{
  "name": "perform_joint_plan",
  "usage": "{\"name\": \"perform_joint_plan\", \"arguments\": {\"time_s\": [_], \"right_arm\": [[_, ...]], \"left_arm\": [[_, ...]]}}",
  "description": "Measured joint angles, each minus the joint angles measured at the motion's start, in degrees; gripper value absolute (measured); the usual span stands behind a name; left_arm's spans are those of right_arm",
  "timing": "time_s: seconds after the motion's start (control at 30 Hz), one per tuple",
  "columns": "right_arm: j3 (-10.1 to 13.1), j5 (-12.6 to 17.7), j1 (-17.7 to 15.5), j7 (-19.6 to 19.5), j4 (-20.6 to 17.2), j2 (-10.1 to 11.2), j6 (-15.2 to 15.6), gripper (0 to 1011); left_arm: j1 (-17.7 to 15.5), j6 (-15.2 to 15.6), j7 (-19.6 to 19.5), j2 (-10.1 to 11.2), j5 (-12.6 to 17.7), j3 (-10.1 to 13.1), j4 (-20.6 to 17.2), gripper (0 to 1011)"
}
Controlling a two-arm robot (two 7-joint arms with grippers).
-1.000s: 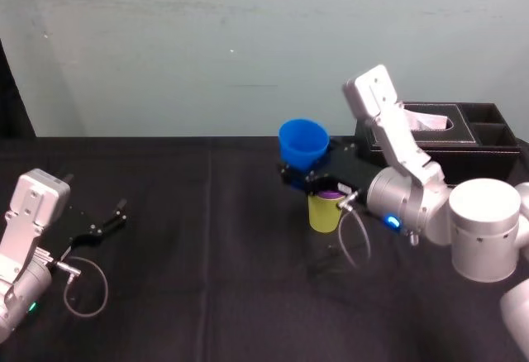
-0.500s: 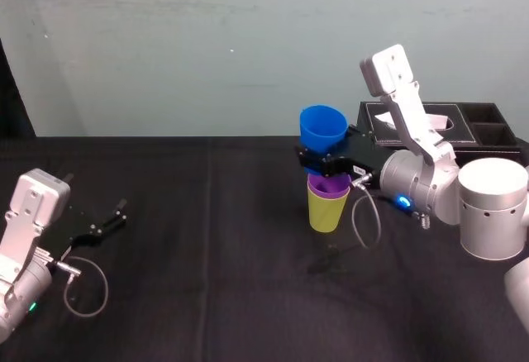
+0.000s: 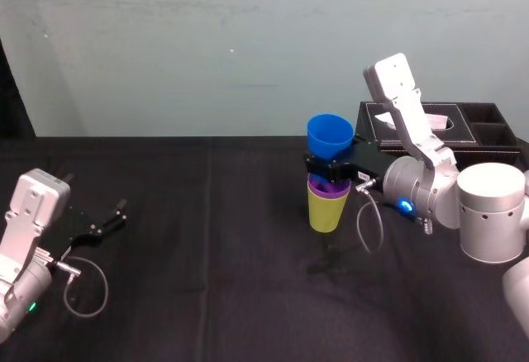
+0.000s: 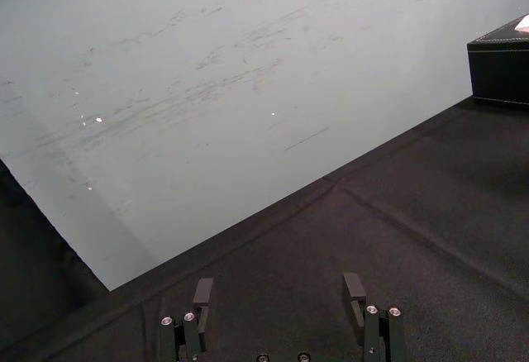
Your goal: Stack the three plastic cups sequentially using one hand.
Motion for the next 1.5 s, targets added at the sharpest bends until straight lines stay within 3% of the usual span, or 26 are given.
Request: {"name": "perform_joint_plan", "arguments": {"time_s": [1.33,1.5], "right_arm": [[0.6,-0.8,-0.5,0.2,2.6,-0.7,-0.7,716],[0.6,-0.8,-0.5,0.2,2.6,-0.7,-0.7,820]], "left_arm": [[0.0,0.0,0.0,0.0,0.0,0.0,0.0,1000],[0.0,0.0,0.0,0.0,0.0,0.0,0.0,1000]]}}
